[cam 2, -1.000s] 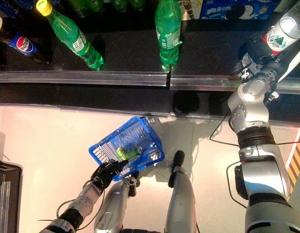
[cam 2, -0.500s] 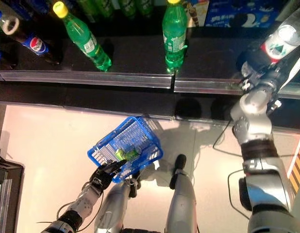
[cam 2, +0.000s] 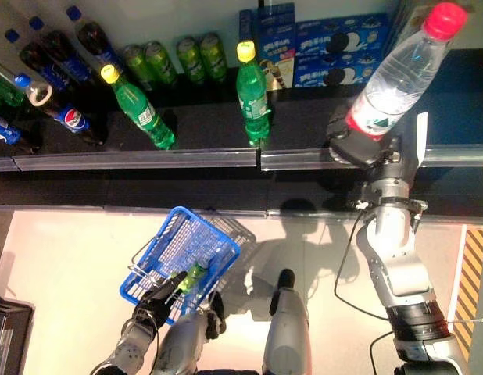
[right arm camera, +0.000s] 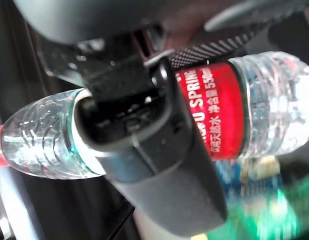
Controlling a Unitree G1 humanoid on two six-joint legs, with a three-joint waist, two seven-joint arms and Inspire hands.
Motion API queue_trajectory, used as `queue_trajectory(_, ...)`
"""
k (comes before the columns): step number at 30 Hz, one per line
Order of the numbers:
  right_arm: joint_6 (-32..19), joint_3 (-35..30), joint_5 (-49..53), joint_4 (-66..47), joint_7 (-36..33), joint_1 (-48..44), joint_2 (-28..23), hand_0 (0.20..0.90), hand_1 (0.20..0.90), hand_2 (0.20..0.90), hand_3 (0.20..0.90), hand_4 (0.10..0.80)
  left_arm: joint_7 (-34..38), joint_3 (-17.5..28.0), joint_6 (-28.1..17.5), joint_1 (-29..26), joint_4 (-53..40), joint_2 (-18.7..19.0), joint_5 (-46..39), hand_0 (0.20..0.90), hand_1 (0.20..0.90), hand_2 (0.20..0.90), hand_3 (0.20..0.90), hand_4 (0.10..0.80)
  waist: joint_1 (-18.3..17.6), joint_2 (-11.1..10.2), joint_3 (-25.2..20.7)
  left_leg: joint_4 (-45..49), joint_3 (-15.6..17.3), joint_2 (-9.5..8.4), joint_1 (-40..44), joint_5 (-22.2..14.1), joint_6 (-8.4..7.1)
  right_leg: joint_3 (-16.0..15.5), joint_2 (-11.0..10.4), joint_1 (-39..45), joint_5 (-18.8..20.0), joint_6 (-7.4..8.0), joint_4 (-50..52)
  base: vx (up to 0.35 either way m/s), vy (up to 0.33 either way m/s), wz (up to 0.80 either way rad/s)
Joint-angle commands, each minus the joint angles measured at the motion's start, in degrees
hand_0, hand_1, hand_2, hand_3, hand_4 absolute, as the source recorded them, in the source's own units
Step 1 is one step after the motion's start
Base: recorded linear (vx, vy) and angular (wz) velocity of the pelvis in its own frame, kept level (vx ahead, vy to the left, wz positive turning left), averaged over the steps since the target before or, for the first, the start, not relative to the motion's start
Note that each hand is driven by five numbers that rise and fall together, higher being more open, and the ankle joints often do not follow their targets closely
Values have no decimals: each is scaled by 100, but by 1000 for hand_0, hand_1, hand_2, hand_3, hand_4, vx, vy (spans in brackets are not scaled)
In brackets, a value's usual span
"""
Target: Pick up the drink and place into the basket.
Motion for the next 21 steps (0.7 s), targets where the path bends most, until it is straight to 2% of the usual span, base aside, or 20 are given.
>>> queue_trajectory(1, -901, -226, 159, -1266, 659, -604, 134, 300, 300, 300, 200, 100, -204, 366, -914, 655, -929, 878, 237, 300, 300, 300, 200, 100, 153, -412, -1123, 547, 213, -84, -469, 610, 87, 78, 90, 949, -422, 114, -591, 42, 7, 0)
queue_trajectory(6, -722, 117, 511, -1637, 1392, -386, 397, 300, 300, 300, 200, 100, -134, 365, -1014, 763, -1381, 941, 532, 300, 300, 300, 200, 100, 261, -479, -1366, 238, 205, -135, -255, 600, 83, 39, 143, 1225, -296, 172, -952, 38, 6, 9)
queue_trajectory(7, -578, 291, 720, -1752, 1691, -328, 454, 300, 300, 300, 200, 100, -56, 277, -1112, 794, -1659, 1035, 783, 300, 300, 300, 200, 100, 315, -511, -1407, 176, 181, -146, -200, 578, 88, 6, 141, 1308, -271, 184, -1027, 4, 7, 17)
queue_trajectory(10, -343, 575, 1009, -1921, 1971, -261, 533, 300, 300, 300, 200, 100, 24, 210, -1188, 831, -2092, 1128, 911, 300, 300, 300, 200, 100, 407, -526, -1469, 110, 122, -144, -153, 584, 83, -19, 147, 1408, -247, 196, -1107, 9, 15, 24)
queue_trajectory(14, -312, 1011, 948, -1983, 2060, -337, 731, 300, 300, 300, 200, 100, 53, 154, -1183, 842, -2678, 1250, 1014, 300, 300, 300, 200, 100, 601, -561, -1512, 28, 25, -161, -137, 605, 97, -95, 133, 1513, -230, 214, -1189, -1, -7, 7)
queue_trajectory(21, -90, 1779, 729, -2002, 1581, -557, 998, 300, 300, 300, 200, 100, -154, 121, -989, 895, -3823, 1463, 1032, 300, 300, 300, 200, 100, 1055, -539, -1449, 4, -358, -288, -212, 601, 127, -384, 72, 1662, -228, 232, -1236, -10, -3, 31)
